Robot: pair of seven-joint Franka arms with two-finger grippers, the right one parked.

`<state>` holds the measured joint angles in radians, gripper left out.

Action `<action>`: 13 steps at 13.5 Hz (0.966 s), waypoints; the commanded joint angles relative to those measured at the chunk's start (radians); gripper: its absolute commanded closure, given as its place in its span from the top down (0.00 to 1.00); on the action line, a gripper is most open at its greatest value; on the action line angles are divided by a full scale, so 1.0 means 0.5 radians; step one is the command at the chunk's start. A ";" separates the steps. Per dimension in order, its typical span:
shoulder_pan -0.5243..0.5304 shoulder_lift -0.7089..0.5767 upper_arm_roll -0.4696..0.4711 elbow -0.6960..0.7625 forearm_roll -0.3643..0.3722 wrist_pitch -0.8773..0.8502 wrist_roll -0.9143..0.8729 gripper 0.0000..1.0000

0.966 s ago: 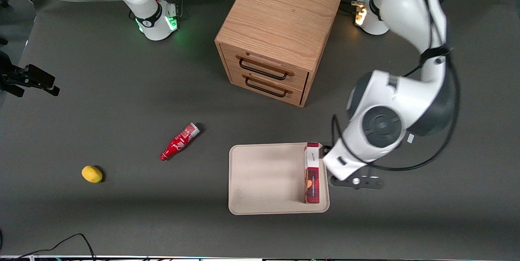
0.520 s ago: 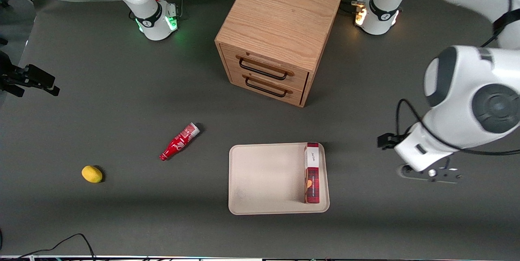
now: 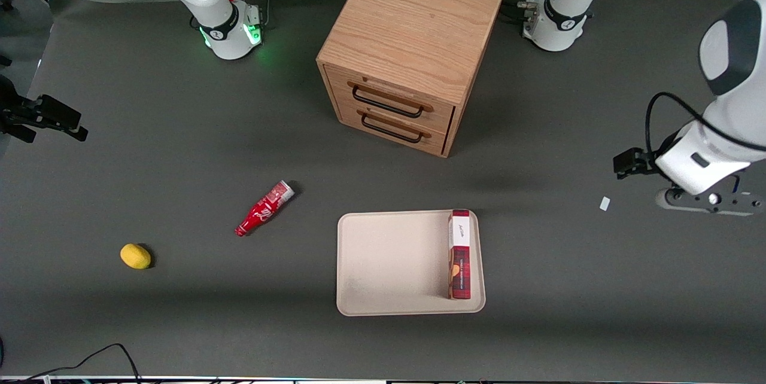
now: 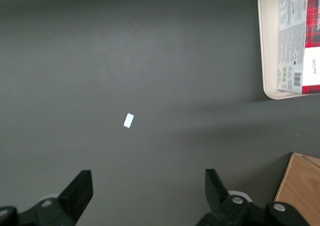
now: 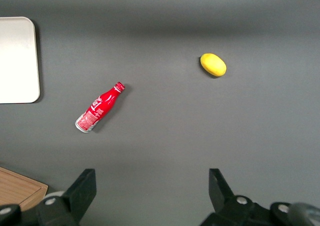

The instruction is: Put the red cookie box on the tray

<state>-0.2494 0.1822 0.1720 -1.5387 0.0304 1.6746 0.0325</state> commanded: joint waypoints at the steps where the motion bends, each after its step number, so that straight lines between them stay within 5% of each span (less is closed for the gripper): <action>1: 0.084 -0.180 0.009 -0.239 0.031 0.044 0.104 1.00; 6: 0.244 -0.392 0.009 -0.414 0.031 -0.029 0.285 1.00; 13: 0.219 -0.322 0.018 -0.123 0.056 -0.299 0.187 1.00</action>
<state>-0.1343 -0.0018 0.1824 -1.6555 0.0378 1.5763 0.1543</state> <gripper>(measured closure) 0.000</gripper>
